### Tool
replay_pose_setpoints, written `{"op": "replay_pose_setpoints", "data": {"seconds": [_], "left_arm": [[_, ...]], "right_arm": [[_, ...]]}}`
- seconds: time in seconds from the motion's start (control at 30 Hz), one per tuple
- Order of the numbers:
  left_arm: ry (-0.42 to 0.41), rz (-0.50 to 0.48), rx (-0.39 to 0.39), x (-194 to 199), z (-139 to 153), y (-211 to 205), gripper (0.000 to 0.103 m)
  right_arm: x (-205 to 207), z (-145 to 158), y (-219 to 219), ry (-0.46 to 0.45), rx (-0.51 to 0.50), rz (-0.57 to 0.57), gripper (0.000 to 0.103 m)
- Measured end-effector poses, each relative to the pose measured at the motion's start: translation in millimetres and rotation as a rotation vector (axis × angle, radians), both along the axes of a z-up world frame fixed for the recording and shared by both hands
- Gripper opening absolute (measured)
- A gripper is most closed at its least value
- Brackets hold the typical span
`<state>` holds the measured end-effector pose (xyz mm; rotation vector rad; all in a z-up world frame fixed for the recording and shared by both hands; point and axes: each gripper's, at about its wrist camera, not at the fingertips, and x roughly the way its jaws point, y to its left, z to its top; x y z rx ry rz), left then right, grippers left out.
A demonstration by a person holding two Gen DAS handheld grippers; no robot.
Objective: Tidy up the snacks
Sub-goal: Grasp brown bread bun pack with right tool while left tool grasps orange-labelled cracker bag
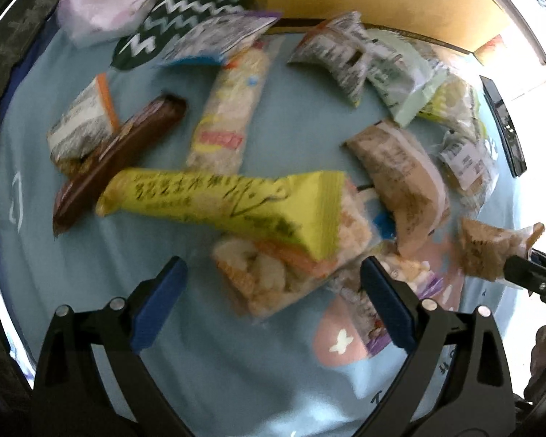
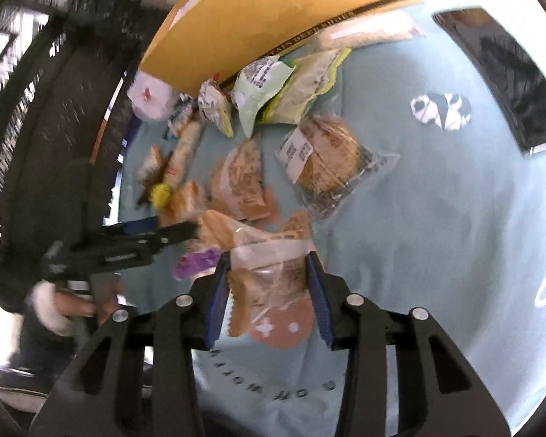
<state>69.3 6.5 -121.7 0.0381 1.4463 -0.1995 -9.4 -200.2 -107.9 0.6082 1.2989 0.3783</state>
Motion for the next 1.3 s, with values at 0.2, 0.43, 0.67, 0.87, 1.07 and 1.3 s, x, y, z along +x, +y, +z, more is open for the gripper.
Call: {"op": "replay_pose_setpoints", "data": {"seconds": [0.2,0.43,0.67,0.87,1.07,1.3], "left_arm": [[-0.024,-0.102,-0.03,12,-3,-16,0.072],[-0.012,-0.145,-0.031,13,-5,-29,0.054],[-0.008,-0.156,-0.036,22,-10,-47,0.068],[-0.038,-0.205,0.015,33,-17,-68,0.066],[-0.073,-0.224,0.053,38,-20,-79,0.048],[-0.053,-0.105,0.019,26,-17,-47,0.048]], "right_arm": [[-2,-8,-10,0.066,0.122,-0.044,0.042],[0,-13,-23,0.085,0.128,-0.088,0.042],[6,-24,-25,0.115,0.088,-0.113,0.044],[8,-9,-23,0.042,-0.076,-0.119,0.072],[6,12,-18,-0.047,-0.312,-0.043,0.074],[-11,10,-21,0.047,-0.259,0.005,0.078]]}}
